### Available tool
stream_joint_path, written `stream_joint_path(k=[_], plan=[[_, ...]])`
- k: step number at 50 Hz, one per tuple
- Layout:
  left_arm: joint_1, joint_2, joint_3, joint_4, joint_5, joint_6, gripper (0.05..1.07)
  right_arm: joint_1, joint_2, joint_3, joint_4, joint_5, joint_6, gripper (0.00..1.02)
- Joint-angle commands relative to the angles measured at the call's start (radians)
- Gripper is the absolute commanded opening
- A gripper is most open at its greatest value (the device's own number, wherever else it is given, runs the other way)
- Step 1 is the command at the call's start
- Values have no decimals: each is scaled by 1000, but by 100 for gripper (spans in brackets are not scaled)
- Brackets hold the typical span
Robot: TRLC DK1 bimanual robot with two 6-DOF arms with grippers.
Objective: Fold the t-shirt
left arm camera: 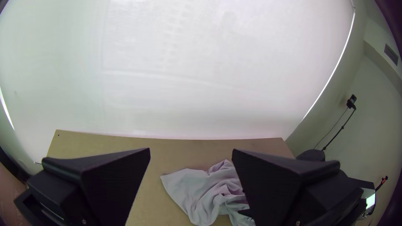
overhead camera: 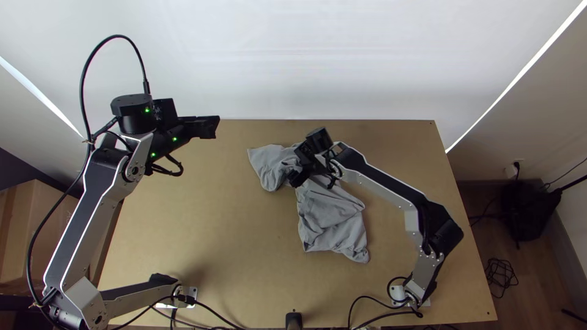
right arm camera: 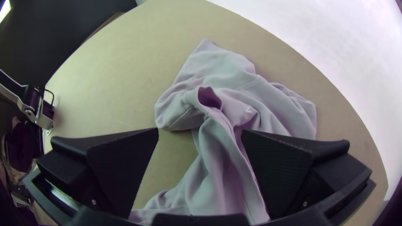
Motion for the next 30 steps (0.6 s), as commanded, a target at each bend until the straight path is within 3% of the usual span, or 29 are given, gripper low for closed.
stream_joint_path(k=[1, 4, 9, 10, 15, 17, 30], plan=[[15, 7, -2, 8, -5, 18, 103, 19, 62, 61, 8, 14, -43, 84], [17, 7, -2, 8, -5, 18, 103, 22, 100, 92, 8, 14, -42, 79], [23, 6, -2, 8, -5, 18, 103, 22, 164, 136, 8, 12, -39, 78], [23, 6, 0, 8, -5, 18, 103, 22, 175, 144, 8, 14, -36, 74], [31, 6, 5, 6, -5, 18, 103, 13, 189, 162, 8, 12, -36, 18], [32, 4, 6, 6, -5, 19, 103, 8, 180, 162, 8, 12, -34, 2], [40, 0, 6, 5, -5, 24, 103, -96, 3, 67, 8, 12, -25, 2]])
